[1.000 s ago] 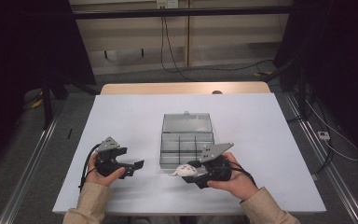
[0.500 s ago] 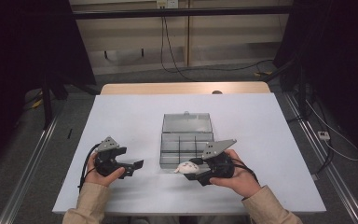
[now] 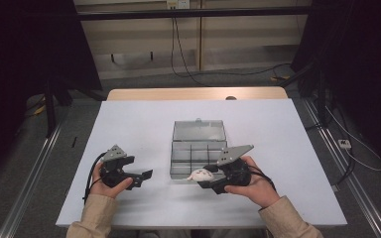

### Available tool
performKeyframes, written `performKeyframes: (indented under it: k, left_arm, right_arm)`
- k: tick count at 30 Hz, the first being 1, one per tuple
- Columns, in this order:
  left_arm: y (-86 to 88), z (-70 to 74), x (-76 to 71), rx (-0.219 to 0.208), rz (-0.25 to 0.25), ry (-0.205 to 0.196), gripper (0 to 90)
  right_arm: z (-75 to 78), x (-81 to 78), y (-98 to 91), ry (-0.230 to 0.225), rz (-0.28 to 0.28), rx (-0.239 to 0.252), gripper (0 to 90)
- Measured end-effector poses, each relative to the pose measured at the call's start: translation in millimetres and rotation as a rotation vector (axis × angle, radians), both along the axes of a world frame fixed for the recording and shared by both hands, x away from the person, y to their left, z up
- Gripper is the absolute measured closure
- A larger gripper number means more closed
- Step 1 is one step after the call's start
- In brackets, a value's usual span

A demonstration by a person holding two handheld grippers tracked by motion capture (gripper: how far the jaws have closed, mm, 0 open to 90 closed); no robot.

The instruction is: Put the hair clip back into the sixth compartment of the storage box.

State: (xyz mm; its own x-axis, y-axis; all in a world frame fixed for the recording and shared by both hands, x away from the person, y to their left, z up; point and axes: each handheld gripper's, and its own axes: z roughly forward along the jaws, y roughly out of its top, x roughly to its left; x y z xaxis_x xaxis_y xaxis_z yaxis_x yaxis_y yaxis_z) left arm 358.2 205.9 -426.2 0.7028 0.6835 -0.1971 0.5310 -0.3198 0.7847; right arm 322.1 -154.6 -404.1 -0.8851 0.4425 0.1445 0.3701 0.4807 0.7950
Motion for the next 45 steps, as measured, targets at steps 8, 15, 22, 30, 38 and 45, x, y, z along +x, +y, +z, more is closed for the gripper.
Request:
performKeyframes:
  k: [8,15,22,30,38,45]
  left_arm:
    - [0.1,0.1,-0.2,0.003,0.001,-0.001,6.9]
    - [0.3,0.2,-0.2,0.004,0.002,-0.001,6.9]
    - [0.3,0.2,-0.3,0.003,0.0,-0.002,6.9]
    - [0.8,0.6,-0.7,-0.001,0.004,-0.002,7.0]
    - [0.4,0.7,-1.0,0.0,0.004,-0.003,6.9]
    - [0.5,1.0,-1.1,0.0,0.003,-0.002,7.0]
  right_arm:
    - [0.6,4.9,-3.3,-0.007,-0.017,0.001,44.9]
    - [3.2,8.2,-6.8,-0.011,-0.029,0.007,44.9]
    - [2.4,12.5,-10.2,-0.015,-0.043,0.002,44.9]
    - [1.4,16.3,-13.2,-0.018,-0.064,0.001,44.9]
    - [-0.1,19.4,-14.8,-0.017,-0.076,-0.01,44.9]
    - [-0.6,21.2,-16.3,-0.021,-0.086,-0.014,44.9]
